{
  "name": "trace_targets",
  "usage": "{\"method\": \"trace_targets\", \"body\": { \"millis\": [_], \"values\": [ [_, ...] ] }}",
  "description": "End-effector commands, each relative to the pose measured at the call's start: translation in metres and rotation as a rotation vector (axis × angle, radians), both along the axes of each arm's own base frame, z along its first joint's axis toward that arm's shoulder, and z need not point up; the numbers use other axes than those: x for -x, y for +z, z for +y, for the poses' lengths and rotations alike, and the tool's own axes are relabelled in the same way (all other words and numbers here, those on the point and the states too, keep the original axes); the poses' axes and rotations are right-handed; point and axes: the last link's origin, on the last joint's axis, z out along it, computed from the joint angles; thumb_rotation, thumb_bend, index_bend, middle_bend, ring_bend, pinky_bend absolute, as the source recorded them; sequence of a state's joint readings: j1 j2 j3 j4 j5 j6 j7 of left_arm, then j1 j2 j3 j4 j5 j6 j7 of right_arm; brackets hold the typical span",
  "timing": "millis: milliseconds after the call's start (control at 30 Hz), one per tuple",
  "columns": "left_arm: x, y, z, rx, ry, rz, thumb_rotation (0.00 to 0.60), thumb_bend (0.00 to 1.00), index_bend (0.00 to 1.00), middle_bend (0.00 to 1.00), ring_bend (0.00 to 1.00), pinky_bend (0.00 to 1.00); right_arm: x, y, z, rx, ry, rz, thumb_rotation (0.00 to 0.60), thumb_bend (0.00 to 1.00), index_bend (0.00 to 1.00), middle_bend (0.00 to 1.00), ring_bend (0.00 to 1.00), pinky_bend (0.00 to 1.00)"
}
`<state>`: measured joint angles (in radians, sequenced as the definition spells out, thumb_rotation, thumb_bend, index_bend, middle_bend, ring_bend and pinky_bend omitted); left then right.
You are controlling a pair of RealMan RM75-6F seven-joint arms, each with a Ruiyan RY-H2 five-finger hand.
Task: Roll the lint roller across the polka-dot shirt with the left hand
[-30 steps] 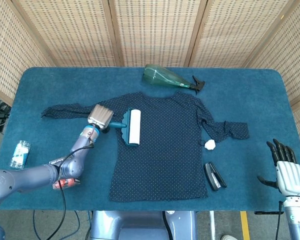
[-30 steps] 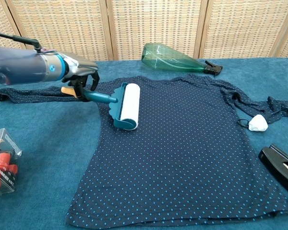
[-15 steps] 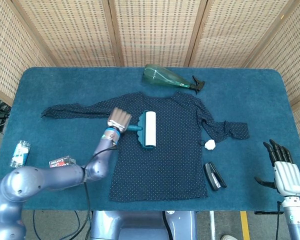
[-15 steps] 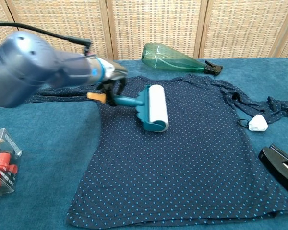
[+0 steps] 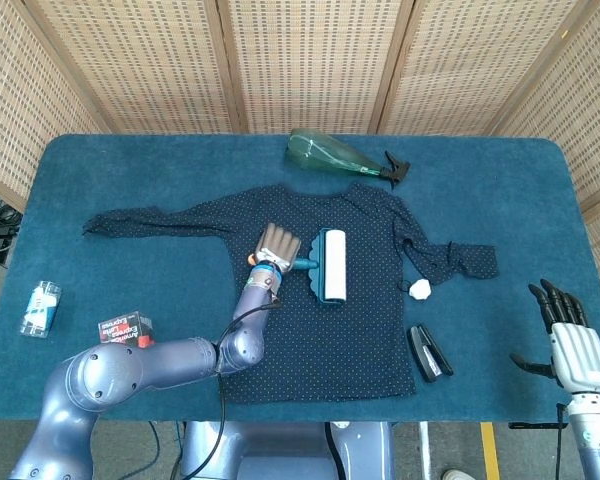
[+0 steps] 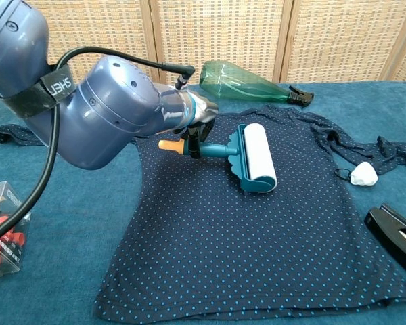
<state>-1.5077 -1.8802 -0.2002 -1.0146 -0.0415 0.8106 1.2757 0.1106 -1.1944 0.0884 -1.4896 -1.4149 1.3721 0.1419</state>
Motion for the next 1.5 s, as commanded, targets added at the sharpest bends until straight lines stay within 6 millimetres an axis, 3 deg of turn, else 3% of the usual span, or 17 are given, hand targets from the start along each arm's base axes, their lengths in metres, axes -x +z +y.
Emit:
{"method": "trace_targets", "body": {
  "millis": [33,233,667,933,1200,1500],
  "values": [
    [0.003,0.002,0.0,-0.004,0.002,0.004,0.6,0.45,0.87,0.85,0.73,0.71,0.0,0.0,0.0,0.0,0.002,0.001,0.6,0.11,0.0,0.0,0.0,0.0],
    [0.026,0.017,0.005,-0.021,0.028,0.009,0.6,0.45,0.87,0.85,0.73,0.71,-0.003,-0.001,0.001,0.0,0.013,0.008,0.6,0.11,0.0,0.0,0.0,0.0],
    [0.118,0.067,0.012,-0.06,0.121,0.033,0.6,0.45,0.87,0.85,0.73,0.71,-0.011,-0.009,0.005,-0.019,0.041,0.034,0.6,0.11,0.0,0.0,0.0,0.0],
    [0.148,0.09,0.017,-0.09,0.147,0.037,0.6,0.45,0.87,0.85,0.73,0.71,-0.013,-0.012,0.006,-0.026,0.048,0.038,0.6,0.11,0.0,0.0,0.0,0.0],
    [0.146,0.088,0.017,-0.082,0.142,0.022,0.6,0.45,0.87,0.85,0.73,0.71,-0.014,-0.015,0.005,-0.036,0.05,0.038,0.6,0.11,0.0,0.0,0.0,0.0],
    [0.105,0.066,0.014,-0.059,0.105,0.006,0.6,0.45,0.87,0.85,0.73,0.71,-0.012,-0.011,0.004,-0.027,0.043,0.03,0.6,0.11,0.0,0.0,0.0,0.0]
  ]
}}
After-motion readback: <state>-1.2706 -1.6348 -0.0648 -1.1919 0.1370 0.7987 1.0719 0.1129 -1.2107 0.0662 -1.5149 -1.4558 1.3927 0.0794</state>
